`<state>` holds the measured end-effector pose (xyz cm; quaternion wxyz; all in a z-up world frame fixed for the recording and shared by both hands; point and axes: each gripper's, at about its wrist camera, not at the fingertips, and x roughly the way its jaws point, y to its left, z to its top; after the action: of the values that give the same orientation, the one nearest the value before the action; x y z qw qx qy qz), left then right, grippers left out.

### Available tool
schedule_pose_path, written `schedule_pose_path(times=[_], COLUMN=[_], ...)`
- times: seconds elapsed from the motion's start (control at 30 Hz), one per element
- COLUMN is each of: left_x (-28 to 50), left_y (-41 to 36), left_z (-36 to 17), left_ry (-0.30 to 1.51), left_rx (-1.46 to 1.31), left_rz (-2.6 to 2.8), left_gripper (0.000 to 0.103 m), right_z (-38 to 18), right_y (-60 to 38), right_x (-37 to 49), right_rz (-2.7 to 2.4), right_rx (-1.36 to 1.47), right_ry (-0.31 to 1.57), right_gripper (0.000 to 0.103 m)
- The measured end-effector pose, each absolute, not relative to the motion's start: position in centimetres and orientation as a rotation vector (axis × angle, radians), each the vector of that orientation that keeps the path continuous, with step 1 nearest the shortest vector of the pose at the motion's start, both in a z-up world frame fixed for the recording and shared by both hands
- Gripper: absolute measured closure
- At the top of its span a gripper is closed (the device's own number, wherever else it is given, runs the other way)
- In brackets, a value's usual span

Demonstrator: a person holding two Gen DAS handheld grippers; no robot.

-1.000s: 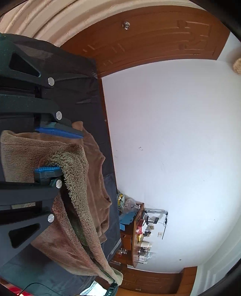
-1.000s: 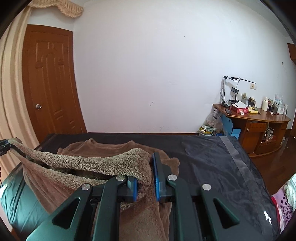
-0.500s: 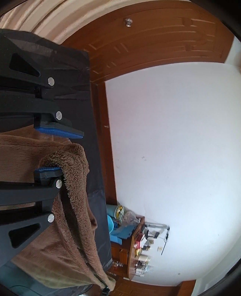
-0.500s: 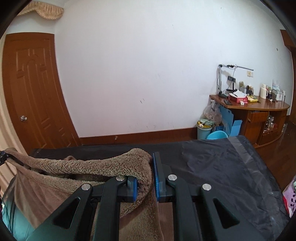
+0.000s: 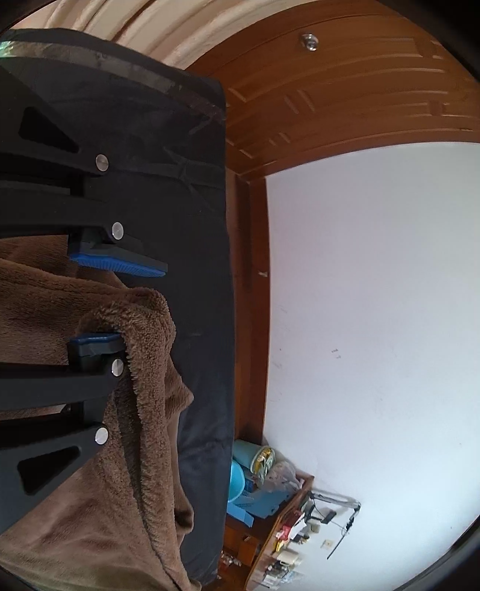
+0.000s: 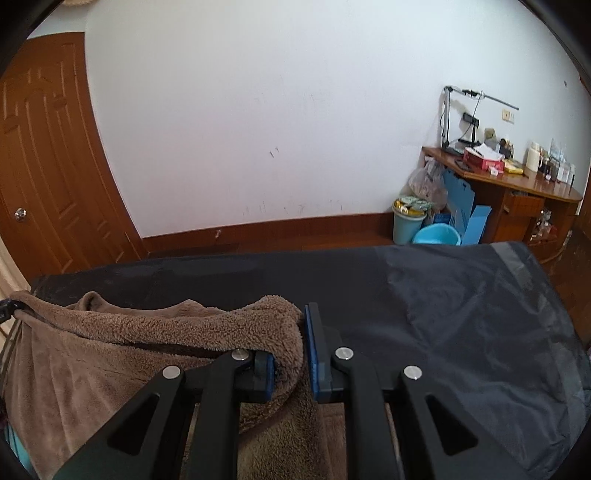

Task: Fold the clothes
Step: 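Lift the hem with both grippers and fold it over the fleece body, then open both grippers, releasing the folded hem onto the fleece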

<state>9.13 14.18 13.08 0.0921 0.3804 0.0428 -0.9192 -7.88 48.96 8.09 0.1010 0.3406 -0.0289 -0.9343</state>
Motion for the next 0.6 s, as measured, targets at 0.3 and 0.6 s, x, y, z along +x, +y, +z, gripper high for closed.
schedule_pose_path(times=[0.3,0.6], left_x=[6.9,6.0], left_y=[15.4,15.1], left_z=[9.7,7.1], left_ry=[0.073,0.126], left_rx=[1.165,1.266], left_rz=[-2.657,-2.549], left_gripper=[0.075,0.035], right_z=[5.7,3.4], right_y=[48.2,48.4], right_x=[-10.0,-10.7], right_rz=[-2.747,-2.706], right_rx=[1.121,1.249], right_ry=[-0.075,-0.108], right_gripper=[0.088,0.074])
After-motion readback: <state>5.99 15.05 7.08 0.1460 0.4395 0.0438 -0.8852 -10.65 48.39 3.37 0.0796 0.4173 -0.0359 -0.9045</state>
